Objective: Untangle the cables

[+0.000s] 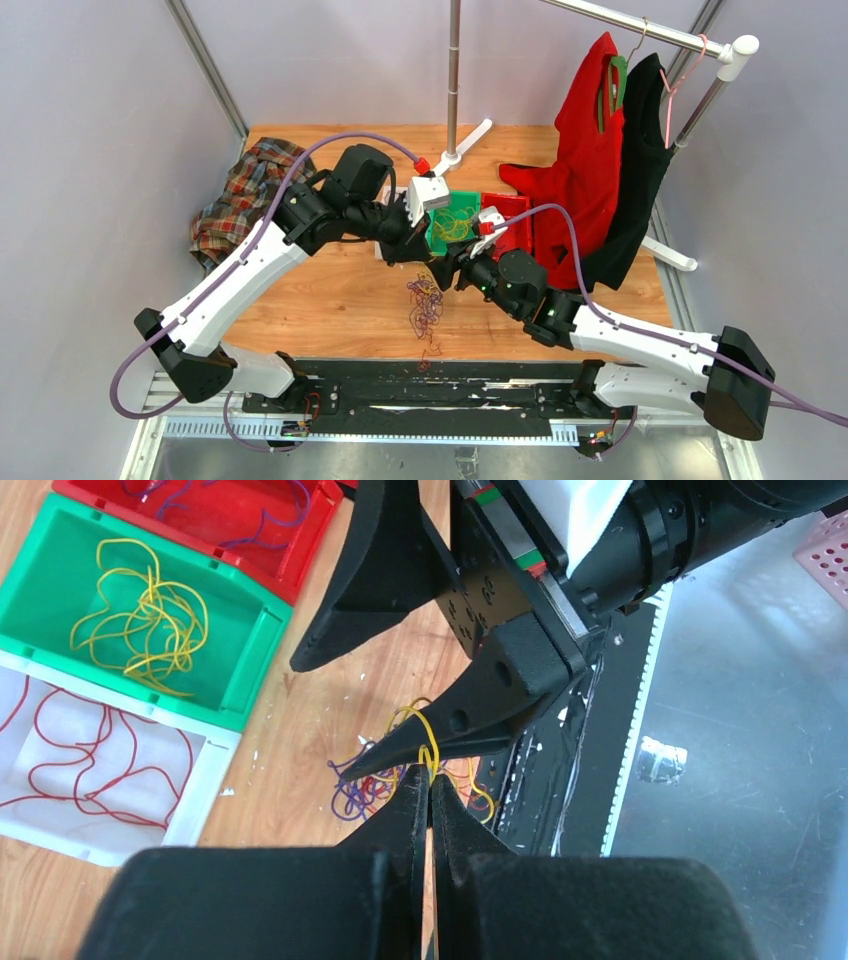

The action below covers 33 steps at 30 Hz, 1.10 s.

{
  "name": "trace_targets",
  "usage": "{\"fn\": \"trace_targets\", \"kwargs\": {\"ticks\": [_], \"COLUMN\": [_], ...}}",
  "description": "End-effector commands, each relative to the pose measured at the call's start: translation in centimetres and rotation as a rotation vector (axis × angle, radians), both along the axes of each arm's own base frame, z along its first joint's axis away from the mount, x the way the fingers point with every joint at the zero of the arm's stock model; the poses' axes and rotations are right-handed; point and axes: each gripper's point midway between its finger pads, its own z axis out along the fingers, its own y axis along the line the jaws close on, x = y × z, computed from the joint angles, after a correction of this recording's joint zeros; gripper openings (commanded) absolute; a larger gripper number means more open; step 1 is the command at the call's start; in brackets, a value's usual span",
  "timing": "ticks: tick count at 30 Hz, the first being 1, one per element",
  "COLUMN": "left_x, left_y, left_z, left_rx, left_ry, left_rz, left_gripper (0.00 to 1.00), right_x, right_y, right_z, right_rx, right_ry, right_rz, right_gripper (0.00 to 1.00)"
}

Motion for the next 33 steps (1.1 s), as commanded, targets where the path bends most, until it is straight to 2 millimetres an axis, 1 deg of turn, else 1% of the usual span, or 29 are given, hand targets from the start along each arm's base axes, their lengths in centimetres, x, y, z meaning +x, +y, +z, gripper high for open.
{"fn": "trace_targets", "kwargs": {"ticks": [1, 4, 7, 9, 13, 16, 20, 26, 31, 33], "left_x": [-1.2, -1.2, -1.0, -0.8, -0.2, -0.1, -0.2, -0.7, -0.6, -0.4], "left_y": [0.0, -0.2, -0.8, -1.0, -1.6, -2.0, -2.1, -1.8, -1.0, -0.7], "left_z": [1.6, 2.2, 3.7, 4.9, 8.1, 10.1, 12.9, 16.9, 21.2, 22.2], "left_rx": [-0.035, -0.036, -0.063, -0.085, -0.141, -0.179, -0.233, -0.316, -0.385, -0.397], "left_ry": [-0.005, -0.063, -0.065, -0.080, -0.126, -0.138, -0.173, -0.237, -0.368, -0.413], "left_rz": [-0.028, -0.060, -0.055, -0.052, -0.038, -0.037, -0.039, -0.043, -0.023, -0.019], "left_gripper": [0.01, 0.01, 0.01, 0.01, 0.01, 0.01, 0.01, 0.00, 0.00, 0.00], "right_x": [1.3, 2.0, 2.2, 2.0, 1.8, 1.6, 1.4, 0.9, -0.1, -0.6], "right_y": [0.0, 0.4, 1.4, 1.9, 1.8, 2.0, 1.7, 1.2, 0.5, 0.1], "right_z": [3.0, 2.6, 2.2, 1.2, -1.1, -2.6, -4.8, -8.6, -12.1, -13.4], "right_rx": [0.094, 0.103, 0.120, 0.127, 0.139, 0.119, 0.083, 0.026, -0.004, -0.018], "right_ry": [-0.039, -0.017, 0.005, 0.023, 0.055, 0.077, 0.110, 0.165, 0.236, 0.262], "right_rz": [-0.059, -0.092, -0.086, -0.072, -0.076, -0.063, -0.071, -0.072, -0.067, -0.068], "right_gripper": [0.59, 0.59, 0.59, 0.59, 0.55, 0.53, 0.51, 0.47, 0.45, 0.44]}}
